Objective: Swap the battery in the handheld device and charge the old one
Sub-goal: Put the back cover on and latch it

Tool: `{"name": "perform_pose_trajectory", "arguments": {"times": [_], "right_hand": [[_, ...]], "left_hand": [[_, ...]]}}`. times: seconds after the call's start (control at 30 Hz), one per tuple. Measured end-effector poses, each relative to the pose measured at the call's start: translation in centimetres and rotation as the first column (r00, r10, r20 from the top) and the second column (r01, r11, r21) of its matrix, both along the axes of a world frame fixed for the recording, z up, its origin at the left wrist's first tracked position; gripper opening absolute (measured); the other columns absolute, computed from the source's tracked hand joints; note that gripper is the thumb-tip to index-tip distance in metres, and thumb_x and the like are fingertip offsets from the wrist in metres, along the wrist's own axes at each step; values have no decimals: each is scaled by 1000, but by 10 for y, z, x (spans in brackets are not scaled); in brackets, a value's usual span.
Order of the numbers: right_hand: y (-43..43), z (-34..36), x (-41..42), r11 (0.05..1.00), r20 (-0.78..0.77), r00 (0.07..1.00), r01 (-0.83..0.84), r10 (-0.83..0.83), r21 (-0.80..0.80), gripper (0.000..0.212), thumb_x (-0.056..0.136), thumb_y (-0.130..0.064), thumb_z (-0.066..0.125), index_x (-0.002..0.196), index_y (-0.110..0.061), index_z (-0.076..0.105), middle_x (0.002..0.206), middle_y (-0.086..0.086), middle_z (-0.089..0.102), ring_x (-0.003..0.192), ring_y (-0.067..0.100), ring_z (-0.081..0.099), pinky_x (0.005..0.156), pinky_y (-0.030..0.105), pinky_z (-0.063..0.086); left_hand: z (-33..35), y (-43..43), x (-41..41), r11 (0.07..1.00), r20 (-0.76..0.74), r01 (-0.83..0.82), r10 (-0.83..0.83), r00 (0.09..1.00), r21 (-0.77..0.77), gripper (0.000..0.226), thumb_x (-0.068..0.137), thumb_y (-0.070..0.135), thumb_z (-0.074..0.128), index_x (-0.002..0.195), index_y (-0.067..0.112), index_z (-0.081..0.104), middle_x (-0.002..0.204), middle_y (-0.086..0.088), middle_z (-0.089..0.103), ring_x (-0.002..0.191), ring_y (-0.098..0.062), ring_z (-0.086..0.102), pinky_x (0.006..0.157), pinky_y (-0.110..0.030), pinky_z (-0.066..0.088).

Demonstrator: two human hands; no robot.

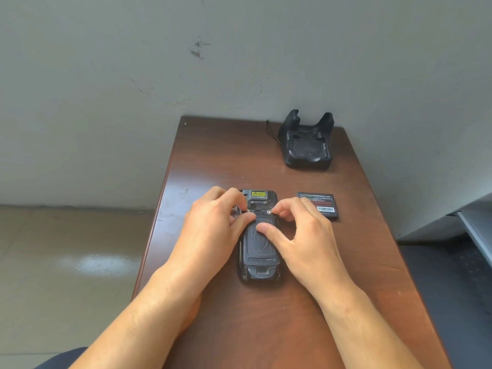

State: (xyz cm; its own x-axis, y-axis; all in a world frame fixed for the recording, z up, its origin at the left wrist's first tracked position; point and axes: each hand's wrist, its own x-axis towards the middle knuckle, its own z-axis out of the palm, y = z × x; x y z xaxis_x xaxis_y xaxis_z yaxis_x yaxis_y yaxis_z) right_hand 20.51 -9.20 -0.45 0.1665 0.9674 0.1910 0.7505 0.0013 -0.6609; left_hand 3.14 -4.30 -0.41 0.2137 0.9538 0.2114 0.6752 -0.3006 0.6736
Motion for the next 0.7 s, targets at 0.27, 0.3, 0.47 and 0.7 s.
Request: {"name": "perform_pose_trajectory", "arguments": {"times": [0.27,0.3,0.47,0.7], "right_hand": [[-1,-5,0,999,10,1000,12,-12,35,33,80,-50,76,101,-27,64,97,-12,62,96,10,60,88,26,49],[-1,-5,-1,999,10,1000,12,-13,41,33,80,-51,75,101,-27,63,97,-11,61,95,11,60,88,27,49],[0,1,5,998,13,1000,-9,8,63,29,82,-48,75,101,-28,65,99,-11,61,92,9,62,86,25,50],[26,44,74,975,367,923,-36,116,-217,59,81,-57,73,133,-34,58,130,-16,52,125,12,45,100,35,45]], "left_hand": [[-3,0,3,999,86,-36,39,996,-35,19,81,31,80,76,22,65,86,6,61,64,-4,66,67,-30,55],[-3,0,3,999,89,-33,35,995,-30,19,81,30,81,75,21,65,86,6,60,64,-3,65,65,-29,54],[-4,0,2,1000,128,-19,21,992,-24,19,81,26,81,74,21,65,86,9,59,64,-2,64,63,-15,47],[-6,-2,-2,1000,177,11,-16,984,29,10,84,19,78,80,20,70,91,7,63,66,-7,67,66,-25,57]]}}
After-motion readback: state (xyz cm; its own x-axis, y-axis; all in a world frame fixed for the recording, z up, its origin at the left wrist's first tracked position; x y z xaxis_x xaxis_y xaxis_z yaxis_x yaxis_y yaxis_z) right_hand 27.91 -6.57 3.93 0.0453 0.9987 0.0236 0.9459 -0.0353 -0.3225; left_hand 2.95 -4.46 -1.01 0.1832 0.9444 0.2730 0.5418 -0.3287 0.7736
